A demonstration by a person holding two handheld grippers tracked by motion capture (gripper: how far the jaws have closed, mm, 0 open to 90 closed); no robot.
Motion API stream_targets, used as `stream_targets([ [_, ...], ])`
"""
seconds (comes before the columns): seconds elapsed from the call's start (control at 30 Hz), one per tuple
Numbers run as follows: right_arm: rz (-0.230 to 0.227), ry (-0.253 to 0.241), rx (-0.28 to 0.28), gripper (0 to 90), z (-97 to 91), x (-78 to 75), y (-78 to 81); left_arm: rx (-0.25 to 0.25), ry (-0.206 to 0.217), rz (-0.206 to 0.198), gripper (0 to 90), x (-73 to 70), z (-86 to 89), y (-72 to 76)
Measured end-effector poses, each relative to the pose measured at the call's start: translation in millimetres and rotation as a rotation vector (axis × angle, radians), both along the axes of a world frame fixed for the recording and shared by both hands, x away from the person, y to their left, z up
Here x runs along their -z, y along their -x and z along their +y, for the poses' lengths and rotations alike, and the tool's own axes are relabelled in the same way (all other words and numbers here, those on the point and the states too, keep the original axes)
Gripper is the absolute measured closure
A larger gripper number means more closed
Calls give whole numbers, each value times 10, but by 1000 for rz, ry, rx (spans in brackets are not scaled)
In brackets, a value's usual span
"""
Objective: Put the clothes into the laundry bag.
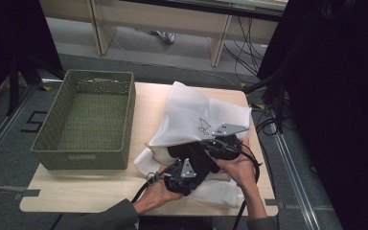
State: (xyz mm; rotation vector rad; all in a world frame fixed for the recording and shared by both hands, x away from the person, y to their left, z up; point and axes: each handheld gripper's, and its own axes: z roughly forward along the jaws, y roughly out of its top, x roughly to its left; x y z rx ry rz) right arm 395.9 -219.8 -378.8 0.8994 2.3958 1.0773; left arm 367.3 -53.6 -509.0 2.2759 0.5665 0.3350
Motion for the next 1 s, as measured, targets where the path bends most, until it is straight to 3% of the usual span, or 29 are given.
stream_targets([
  [0.1,11,-1,-1,872,-8,-3,4,-4,-13,-29,722,-11,-60,-69],
  [0.2,4,-1,-11,872,-6,2,-3,-27,-23,-52,836,-1,-104,-162],
  [0.37,5,-5,16,872,-3,-15,15,-95,-53,-163,856,11,-122,-360],
  [0.43,19,-14,8,872,-8,-12,5,-122,-64,-185,855,25,-92,-429],
  [0.53,-1,-3,10,872,-13,-6,-7,-122,-98,-234,847,60,-101,-451],
  [0.6,16,-7,18,872,-9,-4,-3,-124,-88,-237,835,68,-103,-449],
  [0.67,1,-3,6,872,-15,2,-13,-114,-84,-225,804,60,-98,-442],
  [0.73,3,-2,3,872,-21,0,-13,-99,-69,-194,732,33,-67,-397],
  [0.8,2,-10,1,872,-23,6,-19,-112,-64,-190,658,-10,-21,-334],
  [0.87,1,-6,8,872,-30,3,-12,-97,-26,-148,581,-44,41,-288],
  [1.0,8,-2,6,872,-24,10,-9,-84,-13,-132,469,-135,209,-189],
])
